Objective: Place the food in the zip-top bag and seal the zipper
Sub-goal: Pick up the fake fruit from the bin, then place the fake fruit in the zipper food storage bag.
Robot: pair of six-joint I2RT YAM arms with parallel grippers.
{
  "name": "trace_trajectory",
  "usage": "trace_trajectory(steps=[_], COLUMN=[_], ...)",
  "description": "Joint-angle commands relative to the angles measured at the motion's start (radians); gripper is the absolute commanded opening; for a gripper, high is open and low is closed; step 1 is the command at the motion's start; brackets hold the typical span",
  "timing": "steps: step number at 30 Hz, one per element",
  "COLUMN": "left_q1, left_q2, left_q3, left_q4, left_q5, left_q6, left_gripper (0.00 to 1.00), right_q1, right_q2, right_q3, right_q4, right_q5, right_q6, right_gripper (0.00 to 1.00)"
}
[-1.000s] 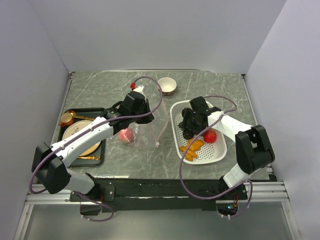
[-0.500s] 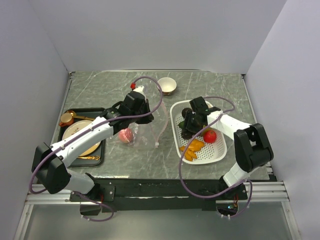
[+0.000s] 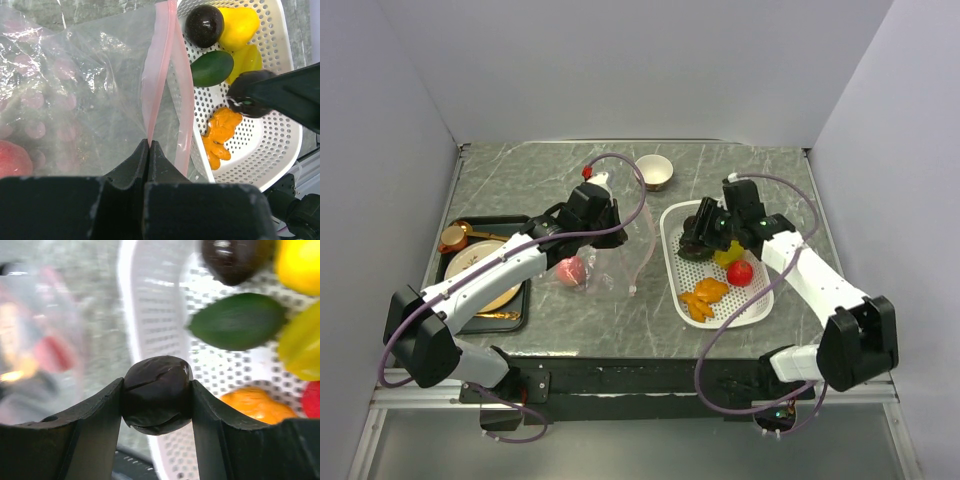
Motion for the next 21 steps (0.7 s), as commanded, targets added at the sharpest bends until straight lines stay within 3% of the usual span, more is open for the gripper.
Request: trace_trajectory(steps=[1,6,21], left_q1=[0.001,0.001,0.001], left_q2=[-0.017,-0.007,-0.004], left_q3=[0.024,0.021,0.045], left_q4=[0.001,0.015,0.001], left_q5=[0.01,0.022,0.065], left_q6=[0.009,-0.003,0.046], left_gripper=[0.01,0.01,0.01], right_q1=[-0.008,0.024,0.164], right_q2=[-0.086,-0.117,0.018], right_q3=[0.003,-0.013,0.148], right_q4=[0.175,0.292,0.195], right_q5=[-0.153,-0.204,-0.18], right_q6=[0.089,0.142,0.054], right_gripper=[0.34,0.34,0.36])
